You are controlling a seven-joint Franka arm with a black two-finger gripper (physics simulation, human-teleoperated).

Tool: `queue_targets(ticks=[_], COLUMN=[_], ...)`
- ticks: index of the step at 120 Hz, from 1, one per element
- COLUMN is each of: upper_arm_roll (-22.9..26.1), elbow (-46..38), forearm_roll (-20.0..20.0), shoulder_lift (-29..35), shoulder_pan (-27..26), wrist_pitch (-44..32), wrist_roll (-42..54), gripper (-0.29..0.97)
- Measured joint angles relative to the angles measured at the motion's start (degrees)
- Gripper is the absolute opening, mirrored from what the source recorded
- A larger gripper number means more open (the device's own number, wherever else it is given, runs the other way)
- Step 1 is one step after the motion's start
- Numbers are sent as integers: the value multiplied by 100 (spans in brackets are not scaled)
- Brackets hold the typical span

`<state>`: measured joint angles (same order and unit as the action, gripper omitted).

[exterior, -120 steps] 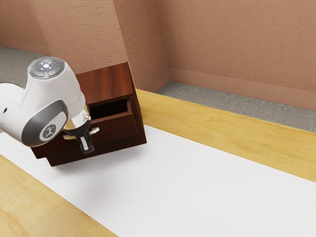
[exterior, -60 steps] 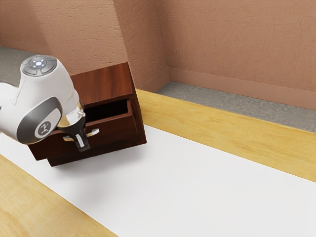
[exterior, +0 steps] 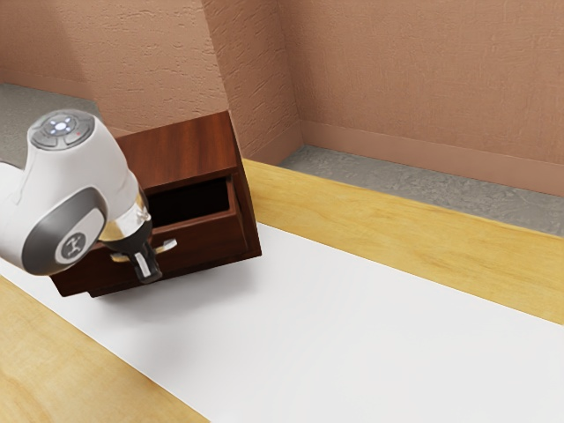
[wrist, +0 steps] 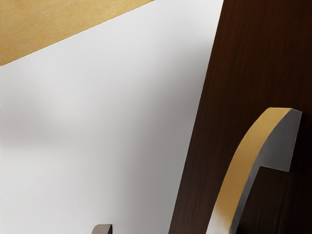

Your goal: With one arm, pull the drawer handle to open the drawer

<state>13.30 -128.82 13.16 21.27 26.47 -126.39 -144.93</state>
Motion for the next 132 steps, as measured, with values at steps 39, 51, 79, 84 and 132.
queue_targets(ticks=[39, 51, 79, 84, 132], upper_arm_roll=[104, 138, 247, 254, 372], elbow=[-227, -272, -295, -311, -427], forearm_roll=[-89, -113, -104, -94, -91], shoulder_lift=[211, 234, 313, 325, 495], shoulder_pan=[6, 7, 33, 32, 34], wrist_pitch=[-43, -62, -87, -90, -104], wrist_roll=[14, 20, 1, -9, -103], gripper=[17, 17, 17, 17, 17])
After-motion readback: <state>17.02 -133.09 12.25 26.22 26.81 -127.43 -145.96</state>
